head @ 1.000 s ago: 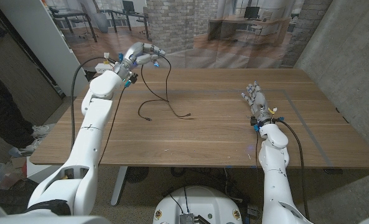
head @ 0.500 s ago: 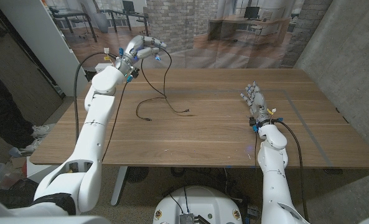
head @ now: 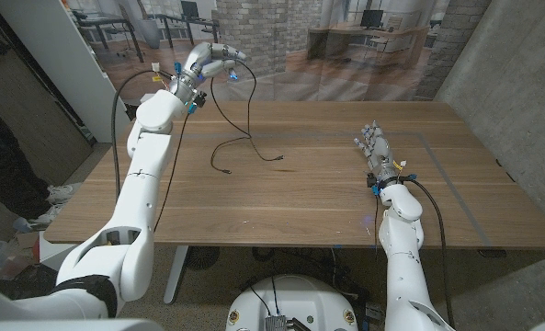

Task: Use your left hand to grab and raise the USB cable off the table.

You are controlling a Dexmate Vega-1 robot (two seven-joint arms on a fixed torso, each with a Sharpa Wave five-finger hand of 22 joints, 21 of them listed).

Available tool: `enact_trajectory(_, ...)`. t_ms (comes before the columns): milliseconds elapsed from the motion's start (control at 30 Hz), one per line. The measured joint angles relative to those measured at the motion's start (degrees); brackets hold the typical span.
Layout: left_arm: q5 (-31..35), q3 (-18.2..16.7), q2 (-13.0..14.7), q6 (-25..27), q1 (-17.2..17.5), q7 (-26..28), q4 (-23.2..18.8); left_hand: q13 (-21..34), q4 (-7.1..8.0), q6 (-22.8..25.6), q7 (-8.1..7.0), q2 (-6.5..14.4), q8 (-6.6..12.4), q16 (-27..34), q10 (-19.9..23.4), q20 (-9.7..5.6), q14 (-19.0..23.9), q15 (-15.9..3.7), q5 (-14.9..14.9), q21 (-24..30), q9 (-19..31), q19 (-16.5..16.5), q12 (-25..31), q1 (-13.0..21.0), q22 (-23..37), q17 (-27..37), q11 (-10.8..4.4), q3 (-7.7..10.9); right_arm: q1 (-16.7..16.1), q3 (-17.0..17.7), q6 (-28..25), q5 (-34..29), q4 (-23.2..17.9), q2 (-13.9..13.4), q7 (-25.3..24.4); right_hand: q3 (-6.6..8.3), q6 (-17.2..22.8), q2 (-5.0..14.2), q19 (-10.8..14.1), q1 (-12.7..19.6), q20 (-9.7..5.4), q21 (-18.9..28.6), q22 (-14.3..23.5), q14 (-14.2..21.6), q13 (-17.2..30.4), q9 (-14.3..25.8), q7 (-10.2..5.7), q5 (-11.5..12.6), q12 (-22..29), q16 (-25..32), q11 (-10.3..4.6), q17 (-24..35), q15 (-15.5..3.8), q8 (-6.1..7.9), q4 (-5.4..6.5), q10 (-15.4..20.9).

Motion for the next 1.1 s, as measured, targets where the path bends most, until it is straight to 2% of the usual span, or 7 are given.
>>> enact_trajectory(1100,-2.6,0.5,-1.8,-6.2,-8.8,-1.1,10.5,0.0,-0.02,0.3,-0.30,0.1,-0.23,0.0,0.2,0.00,0.0,0.00,0.0,0.4,0.0,0.0,-0.6,0.1,0.0,1.1,0.20,-0.01,-0.3,-0.9,1.3,-0.9,0.3,1.2,-2.7,0.00,0.3,0.00,0.0,0.0,0.00,0.0,0.0,0.0,0.0,0.0,0.31,0.0,0.0,0.0,0.00,0.0,0.00,0.00,0.00,0.0)
